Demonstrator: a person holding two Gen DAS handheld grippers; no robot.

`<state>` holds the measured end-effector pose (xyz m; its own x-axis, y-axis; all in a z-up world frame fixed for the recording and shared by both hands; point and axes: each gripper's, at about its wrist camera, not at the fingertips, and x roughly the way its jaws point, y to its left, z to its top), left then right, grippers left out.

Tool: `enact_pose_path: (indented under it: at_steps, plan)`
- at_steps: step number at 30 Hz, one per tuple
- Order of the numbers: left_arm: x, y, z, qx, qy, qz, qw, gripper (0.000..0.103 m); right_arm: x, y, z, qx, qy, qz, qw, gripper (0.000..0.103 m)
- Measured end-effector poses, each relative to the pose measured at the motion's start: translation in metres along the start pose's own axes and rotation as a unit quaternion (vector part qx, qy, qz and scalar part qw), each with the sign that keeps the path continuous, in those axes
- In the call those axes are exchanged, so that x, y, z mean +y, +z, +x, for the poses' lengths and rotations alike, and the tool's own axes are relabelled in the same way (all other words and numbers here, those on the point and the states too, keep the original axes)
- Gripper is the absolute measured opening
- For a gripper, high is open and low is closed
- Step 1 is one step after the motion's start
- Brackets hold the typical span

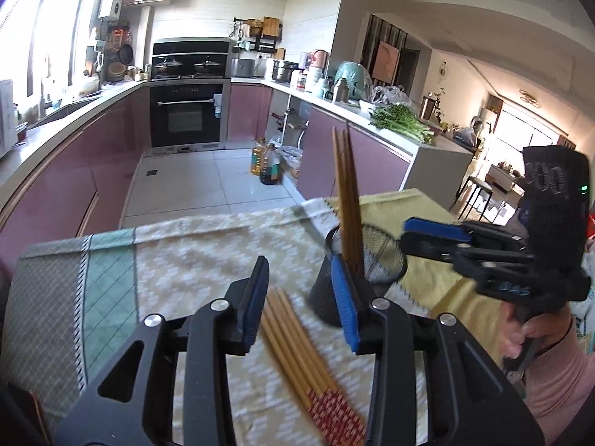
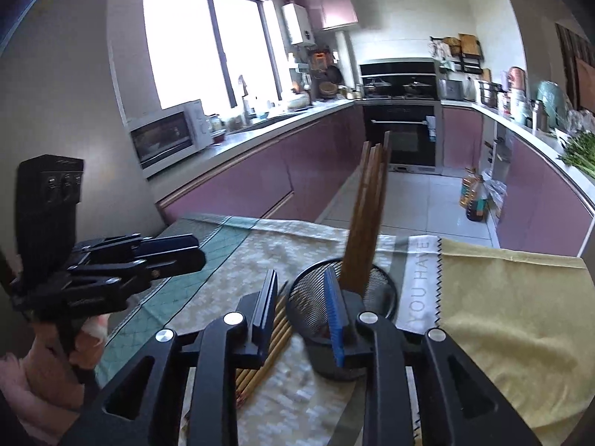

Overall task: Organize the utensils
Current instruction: 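Open both grippers and pull them back from the mesh cup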

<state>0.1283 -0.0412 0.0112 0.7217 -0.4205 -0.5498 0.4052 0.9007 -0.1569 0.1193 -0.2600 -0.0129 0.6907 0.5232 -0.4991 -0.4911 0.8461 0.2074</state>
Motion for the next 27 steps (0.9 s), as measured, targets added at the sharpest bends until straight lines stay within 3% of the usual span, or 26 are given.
enact_pose_path:
  at_steps: [9, 14, 27]
  plan:
    - [0.02, -0.063, 0.004, 0.06, 0.021, -0.021, 0.9977, 0.04, 0.025, -0.05, 0.019, 0.064, 0.04, 0.012, 0.997, 0.029]
    - [0.023, -0.088, 0.018, 0.091, 0.021, -0.031, 0.9952, 0.041, 0.033, -0.072, 0.039, 0.103, 0.034, 0.025, 0.994, 0.029]
    - [0.023, -0.108, 0.045, 0.132, 0.019, -0.041, 0.9903, 0.041, 0.043, -0.093, 0.056, 0.138, 0.025, 0.04, 0.989, 0.029]
